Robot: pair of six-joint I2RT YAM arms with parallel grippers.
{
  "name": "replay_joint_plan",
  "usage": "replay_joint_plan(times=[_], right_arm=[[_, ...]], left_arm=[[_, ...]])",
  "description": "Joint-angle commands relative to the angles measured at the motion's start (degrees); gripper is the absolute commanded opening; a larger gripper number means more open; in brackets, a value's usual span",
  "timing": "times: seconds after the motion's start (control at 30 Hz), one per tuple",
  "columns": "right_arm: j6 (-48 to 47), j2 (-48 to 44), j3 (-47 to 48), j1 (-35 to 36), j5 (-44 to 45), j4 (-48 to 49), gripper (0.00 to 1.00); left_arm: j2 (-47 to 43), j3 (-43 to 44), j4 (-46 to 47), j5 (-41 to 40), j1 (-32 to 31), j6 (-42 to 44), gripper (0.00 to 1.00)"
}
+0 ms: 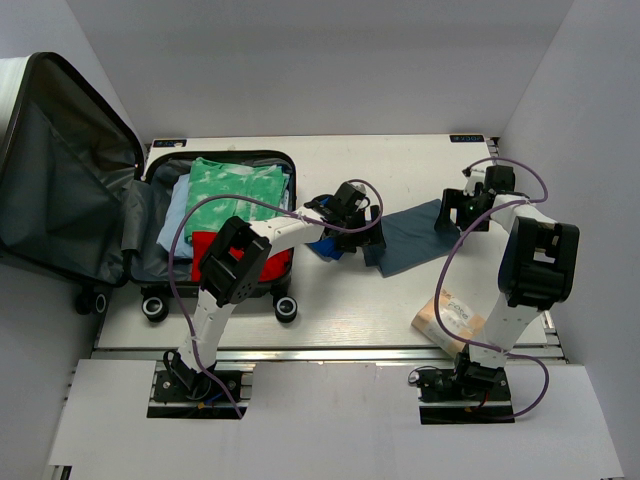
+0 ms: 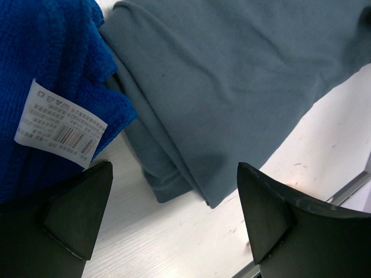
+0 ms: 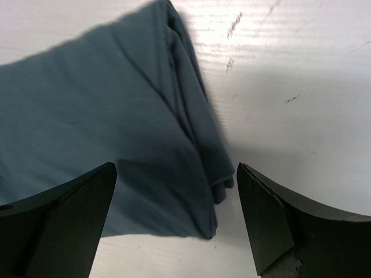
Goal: Pack the luggage
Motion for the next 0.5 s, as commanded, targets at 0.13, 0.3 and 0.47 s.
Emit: replay_joint_plan(times=[0.13,0.3,0.47], right_arm=[[0.0,8.1,3.4,-0.4,-5.7,0.1,0.85],[1.7,7.5,1.2,0.0,-9.0,0.5,0.72],[3.9,5.3,-1.4,1.3,-9.8,1.2,0.28]], left_arm=[[4.5,3.6,-1.4,-2.7,-0.3,-1.3,0.96],[6.4,6.2,0.2,-0.2,-2.1,-0.4,0.78],[8.2,9.0,0.6,1.8,-3.3,0.9,0.41]])
